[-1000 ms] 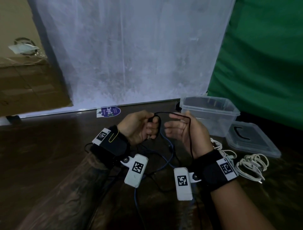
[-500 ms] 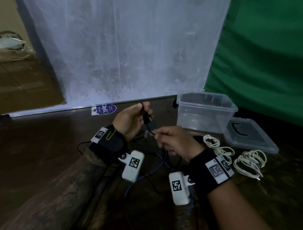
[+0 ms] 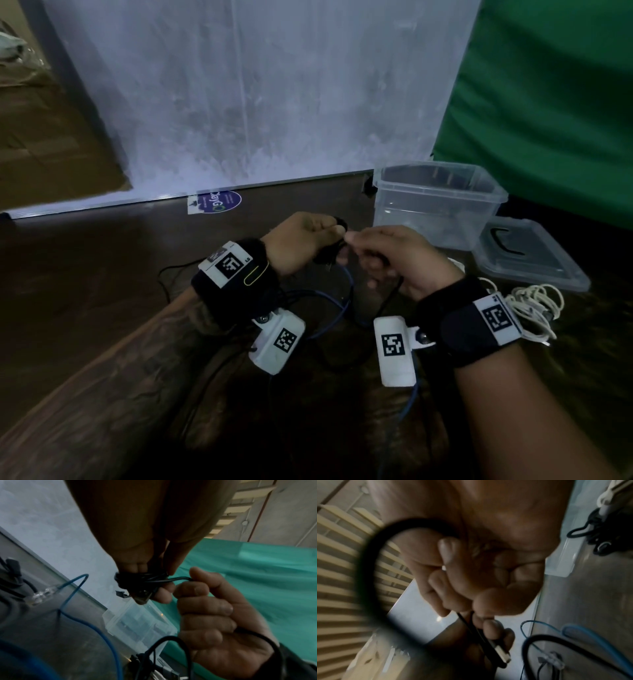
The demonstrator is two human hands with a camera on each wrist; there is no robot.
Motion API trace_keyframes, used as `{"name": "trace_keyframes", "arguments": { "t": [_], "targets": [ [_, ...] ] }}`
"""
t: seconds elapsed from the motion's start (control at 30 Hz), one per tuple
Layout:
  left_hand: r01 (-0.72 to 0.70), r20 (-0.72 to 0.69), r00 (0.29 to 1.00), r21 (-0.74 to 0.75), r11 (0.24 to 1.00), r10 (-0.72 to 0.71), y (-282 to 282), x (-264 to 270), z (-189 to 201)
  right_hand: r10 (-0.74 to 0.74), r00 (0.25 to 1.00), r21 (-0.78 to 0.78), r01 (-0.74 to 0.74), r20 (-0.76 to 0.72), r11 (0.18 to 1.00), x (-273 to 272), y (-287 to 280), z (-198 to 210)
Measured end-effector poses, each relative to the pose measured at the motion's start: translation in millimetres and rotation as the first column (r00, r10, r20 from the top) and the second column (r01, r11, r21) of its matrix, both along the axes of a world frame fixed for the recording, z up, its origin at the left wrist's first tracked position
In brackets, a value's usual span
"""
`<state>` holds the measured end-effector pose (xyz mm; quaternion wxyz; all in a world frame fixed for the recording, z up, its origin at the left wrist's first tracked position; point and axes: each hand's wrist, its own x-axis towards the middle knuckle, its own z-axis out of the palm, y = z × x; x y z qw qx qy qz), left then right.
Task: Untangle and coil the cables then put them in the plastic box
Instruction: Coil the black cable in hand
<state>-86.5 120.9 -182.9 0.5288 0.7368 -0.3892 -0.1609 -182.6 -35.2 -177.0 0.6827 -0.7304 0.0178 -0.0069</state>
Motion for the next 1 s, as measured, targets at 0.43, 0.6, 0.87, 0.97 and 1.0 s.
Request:
{"name": "trace_keyframes", "arguments": {
  "t": [0.43,0.6,0.87,0.97,1.0],
  "targets": [
    [0.167,-0.654,0.585,-0.482,0.86,-0.48,5.9,-5.5,5.1,-0.218,0.974,0.18,0.203,0.067,0.962,21.2,-9.5,-16.8],
    [-0.152,-0.616,0.601,-0.714,0.683,-0.51,4.3,7.9,13.1,-0.075,0.997,-0.005,0.075,-0.002,0.997,20.2,9.3,-23.0],
    [-0.247,-0.368,0.929,-0.585,0.772,0.018,17.1,36.7,5.3,0.206,0.975,-0.175,-0.189,0.085,0.966,4.3,25.5,-9.1],
    [-0.182,-0.128,0.981,-0.31,0.933,0.148,11.9,28.1,-2.3,0.131,0.971,-0.175,-0.097,0.199,0.98,2.0,18.5,-2.3],
    [-0.127,-0.064,0.991,-0.194,0.973,0.116,10.8,26.2,-3.6,0.095,0.965,-0.161,-0.056,0.244,0.985,1.6,15.5,-1.1]
  ]
}}
